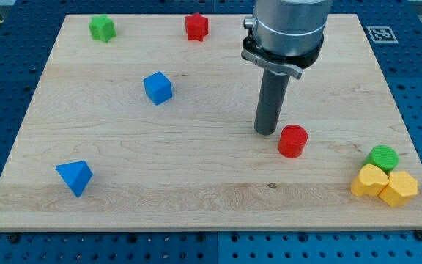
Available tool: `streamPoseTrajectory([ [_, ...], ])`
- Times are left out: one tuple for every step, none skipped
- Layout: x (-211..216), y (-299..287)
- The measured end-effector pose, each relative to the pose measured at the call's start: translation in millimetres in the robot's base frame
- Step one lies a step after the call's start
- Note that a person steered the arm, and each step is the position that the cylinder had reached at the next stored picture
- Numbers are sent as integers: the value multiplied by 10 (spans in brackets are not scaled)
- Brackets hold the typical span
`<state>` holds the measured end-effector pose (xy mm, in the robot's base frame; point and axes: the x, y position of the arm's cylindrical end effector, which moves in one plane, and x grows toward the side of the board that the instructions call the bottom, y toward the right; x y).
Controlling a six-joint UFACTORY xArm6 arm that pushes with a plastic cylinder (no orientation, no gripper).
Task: Place the red circle towards the left side of the green circle
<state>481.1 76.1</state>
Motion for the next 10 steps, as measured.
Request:
streamPoseTrajectory([
  [173, 116],
  [176, 116],
  [179, 115],
  [207, 115],
  [224, 254],
  [298, 297],
  [380, 426],
  [370, 518],
  [315, 577],
  [227, 582],
])
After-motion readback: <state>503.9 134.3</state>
